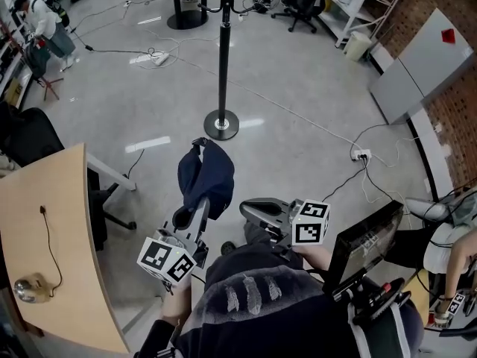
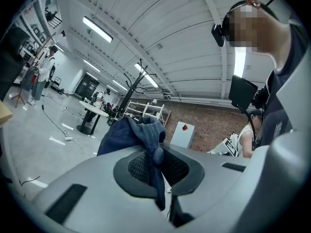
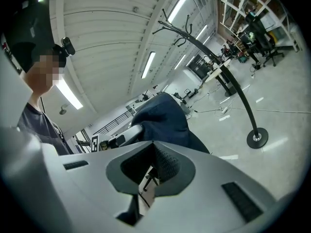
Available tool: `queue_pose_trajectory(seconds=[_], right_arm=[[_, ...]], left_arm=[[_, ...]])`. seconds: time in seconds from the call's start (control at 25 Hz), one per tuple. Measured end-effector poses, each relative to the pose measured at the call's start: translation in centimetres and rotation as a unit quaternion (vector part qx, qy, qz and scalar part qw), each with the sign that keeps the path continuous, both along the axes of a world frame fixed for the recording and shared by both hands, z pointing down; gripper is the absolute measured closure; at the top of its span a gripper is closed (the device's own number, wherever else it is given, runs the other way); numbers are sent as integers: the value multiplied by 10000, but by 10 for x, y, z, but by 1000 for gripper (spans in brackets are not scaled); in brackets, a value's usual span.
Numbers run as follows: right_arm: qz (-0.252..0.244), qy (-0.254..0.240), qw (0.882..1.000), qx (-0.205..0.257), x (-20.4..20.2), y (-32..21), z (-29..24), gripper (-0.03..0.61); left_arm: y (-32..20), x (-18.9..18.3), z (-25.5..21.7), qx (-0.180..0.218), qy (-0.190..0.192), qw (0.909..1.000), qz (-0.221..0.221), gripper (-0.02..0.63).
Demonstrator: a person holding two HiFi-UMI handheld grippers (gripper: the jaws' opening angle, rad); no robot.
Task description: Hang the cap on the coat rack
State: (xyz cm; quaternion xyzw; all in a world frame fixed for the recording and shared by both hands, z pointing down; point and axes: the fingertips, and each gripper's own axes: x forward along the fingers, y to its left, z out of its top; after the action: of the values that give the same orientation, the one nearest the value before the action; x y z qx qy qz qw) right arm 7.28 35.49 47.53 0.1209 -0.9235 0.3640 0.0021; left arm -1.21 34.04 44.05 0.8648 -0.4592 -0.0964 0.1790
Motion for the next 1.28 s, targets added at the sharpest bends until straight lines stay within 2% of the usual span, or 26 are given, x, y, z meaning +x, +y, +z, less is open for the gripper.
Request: queue_pose_trajectory(seconds=[0.12, 0.28, 0.52, 0.72, 1.04, 1.28], right_arm=[[-151, -70, 9999, -25, -2, -19, -3, 575], [-231, -219, 9994, -123, 2, -50, 3, 575], [-56, -493, 9984, -255, 39, -123, 1, 575], [-116, -505, 9981, -341, 64, -170, 6, 575], [-225, -544, 9970, -505, 85, -220, 14, 575], [-309, -685, 9954, -598, 75, -235, 13, 575]], left_arm=[[-21, 15, -6, 86, -128, 9998, 136, 594], [-51, 27, -1, -110, -154, 9995, 265, 594], [-115, 51, -10, -189, -424, 9985, 287, 594], [-162, 71, -7, -283, -593, 9977, 162, 594], [-206, 95, -8, -336, -559, 9979, 24, 594], [-219, 88, 3, -564, -492, 9972, 9, 594]])
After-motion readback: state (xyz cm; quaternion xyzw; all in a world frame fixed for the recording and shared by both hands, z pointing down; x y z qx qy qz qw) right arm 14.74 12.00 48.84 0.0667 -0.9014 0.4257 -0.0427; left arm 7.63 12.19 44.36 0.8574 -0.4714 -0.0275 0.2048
